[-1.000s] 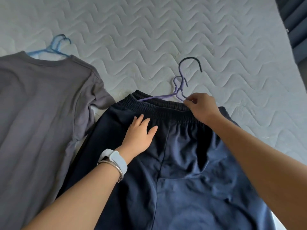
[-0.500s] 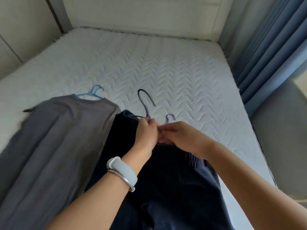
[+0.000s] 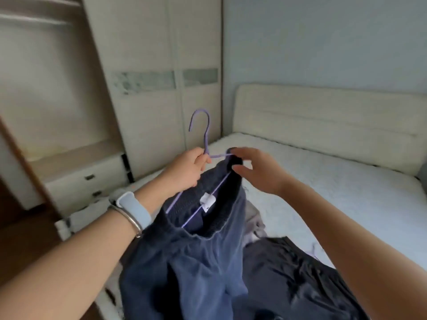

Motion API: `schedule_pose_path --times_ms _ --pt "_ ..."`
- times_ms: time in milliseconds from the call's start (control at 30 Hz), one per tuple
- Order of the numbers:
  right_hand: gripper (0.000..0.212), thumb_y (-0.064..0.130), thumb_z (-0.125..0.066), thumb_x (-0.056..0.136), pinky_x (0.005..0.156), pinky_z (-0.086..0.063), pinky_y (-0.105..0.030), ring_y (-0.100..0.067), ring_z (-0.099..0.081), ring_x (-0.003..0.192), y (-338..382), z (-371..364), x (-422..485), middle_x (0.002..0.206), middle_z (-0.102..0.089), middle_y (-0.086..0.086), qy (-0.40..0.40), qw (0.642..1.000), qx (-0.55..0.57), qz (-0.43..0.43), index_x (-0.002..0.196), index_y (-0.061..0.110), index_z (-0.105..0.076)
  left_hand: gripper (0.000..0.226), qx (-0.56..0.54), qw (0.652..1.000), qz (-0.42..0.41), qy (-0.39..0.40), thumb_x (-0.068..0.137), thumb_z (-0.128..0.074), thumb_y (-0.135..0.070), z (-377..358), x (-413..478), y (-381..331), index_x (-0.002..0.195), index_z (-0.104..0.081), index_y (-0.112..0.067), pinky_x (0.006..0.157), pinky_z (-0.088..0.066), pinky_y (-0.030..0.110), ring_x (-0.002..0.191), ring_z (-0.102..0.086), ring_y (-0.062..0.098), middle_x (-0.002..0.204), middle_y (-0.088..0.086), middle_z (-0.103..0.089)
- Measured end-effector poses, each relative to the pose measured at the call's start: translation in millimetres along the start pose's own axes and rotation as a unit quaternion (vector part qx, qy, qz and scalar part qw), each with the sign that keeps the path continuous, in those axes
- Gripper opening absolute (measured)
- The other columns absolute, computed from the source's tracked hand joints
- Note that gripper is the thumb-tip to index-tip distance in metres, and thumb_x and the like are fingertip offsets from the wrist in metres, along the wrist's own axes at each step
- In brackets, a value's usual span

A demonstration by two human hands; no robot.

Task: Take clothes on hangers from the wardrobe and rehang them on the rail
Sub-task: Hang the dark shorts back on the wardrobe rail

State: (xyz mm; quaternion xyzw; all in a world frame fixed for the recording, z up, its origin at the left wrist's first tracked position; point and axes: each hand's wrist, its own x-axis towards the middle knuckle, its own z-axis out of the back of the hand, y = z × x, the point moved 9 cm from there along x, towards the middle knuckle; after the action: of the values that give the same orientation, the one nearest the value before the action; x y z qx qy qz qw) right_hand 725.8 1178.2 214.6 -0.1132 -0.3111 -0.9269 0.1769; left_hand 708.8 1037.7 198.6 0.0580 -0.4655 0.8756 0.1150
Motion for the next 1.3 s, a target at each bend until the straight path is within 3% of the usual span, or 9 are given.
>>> schedule_pose_path --times_ms 133,333,500,600,700,900,1100,1200,1300 --pt "0.050 0.034 -0.058 0.088 0.098 -0.036 -0.019 -0.014 -0.054 0.116 127 -25 33 0.129 -0.057 -0.003 0.017 0.988 0.078 0.129 0.134 0.018 -0.045 0.030 0.066 0.994 -0.059 -0.067 0.097 -0.038 -0.016 105 -45 -19 0.070 -0.051 -0.011 0.045 -0.036 0.023 0.037 -0.039 0.006 0.048 -0.008 -0.053" --pt "0.032 0.037 -0.056 0.089 0.057 -0.034 -0.015 -0.014 -0.046 0.064 275 -79 70 0.065 -0.056 -0.003 0.002 0.957 0.165 0.237 0.103 0.011 -0.066 0.018 0.119 0.969 -0.059 -0.209 0.093 -0.048 -0.019 252 -102 4 0.082 -0.062 -0.023 0.058 -0.040 0.019 0.054 -0.050 -0.001 0.064 -0.016 -0.061" --pt "0.030 0.036 -0.054 0.090 0.056 -0.033 -0.022 -0.016 -0.044 0.060 355 -139 122 0.069 -0.054 -0.005 -0.043 0.953 0.189 0.234 0.089 0.007 -0.064 0.041 0.337 0.913 0.046 -0.226 0.088 -0.055 -0.033 375 -157 83 0.125 -0.051 -0.016 0.083 -0.033 0.014 0.107 -0.054 0.011 0.121 -0.002 -0.057" --pt "0.027 0.034 -0.050 0.092 0.058 -0.032 -0.030 -0.015 -0.039 0.055 402 -176 149 0.057 -0.044 0.002 -0.054 0.947 0.202 0.244 0.074 0.014 -0.053 0.028 0.344 0.902 0.145 -0.215 0.091 -0.049 -0.034 438 -190 149 0.112 -0.055 -0.016 0.065 -0.044 0.026 0.079 -0.059 0.014 0.095 0.000 -0.063" --pt "0.037 0.034 -0.046 0.094 0.053 -0.028 -0.032 -0.012 -0.034 0.051 449 -210 170 0.052 -0.035 0.005 -0.056 0.942 0.194 0.268 0.060 0.023 -0.036 0.027 0.331 0.893 0.179 -0.247 0.097 -0.037 -0.026 499 -200 189 0.097 -0.054 -0.006 0.047 -0.028 0.026 0.053 -0.043 0.016 0.066 0.002 -0.050" --pt "0.035 0.033 -0.047 0.094 0.052 -0.028 -0.026 -0.010 -0.028 0.048 513 -280 209 0.052 -0.031 0.005 0.010 0.920 0.222 0.322 0.061 0.025 -0.041 0.041 0.251 0.906 0.177 -0.289 0.097 -0.034 -0.033 596 -195 246 0.088 -0.056 0.000 0.066 -0.032 0.030 0.081 -0.055 0.027 0.088 0.018 -0.060" --pt "0.034 0.028 -0.047 0.094 0.049 -0.027 -0.015 -0.011 -0.029 0.054 557 -354 274 0.062 -0.035 -0.005 0.057 0.893 0.289 0.342 0.081 -0.003 -0.054 0.034 0.240 0.887 0.265 -0.292 0.097 -0.028 -0.040 673 -156 327 0.089 -0.052 -0.019 0.065 -0.030 0.028 0.075 -0.043 0.012 0.080 -0.003 -0.044" --pt "0.035 0.030 -0.048 0.094 0.053 -0.030 -0.020 -0.017 -0.034 0.059 571 -400 328 0.066 -0.041 -0.011 0.051 0.895 0.298 0.329 0.078 -0.001 -0.055 0.051 0.305 0.878 0.224 -0.293 0.098 -0.023 -0.039 693 -117 344 0.106 -0.064 -0.011 0.088 -0.039 0.032 0.100 -0.057 0.022 0.104 0.003 -0.063" --pt "0.035 0.031 -0.049 0.093 0.052 -0.030 -0.020 -0.014 -0.036 0.054 592 -444 388 0.064 -0.044 -0.012 0.068 0.897 0.297 0.320 0.069 0.006 -0.052 0.048 0.354 0.884 0.148 -0.267 0.095 -0.029 -0.045 694 -63 357 0.105 -0.061 -0.011 0.081 -0.049 0.042 0.088 -0.063 0.030 0.100 0.008 -0.068"
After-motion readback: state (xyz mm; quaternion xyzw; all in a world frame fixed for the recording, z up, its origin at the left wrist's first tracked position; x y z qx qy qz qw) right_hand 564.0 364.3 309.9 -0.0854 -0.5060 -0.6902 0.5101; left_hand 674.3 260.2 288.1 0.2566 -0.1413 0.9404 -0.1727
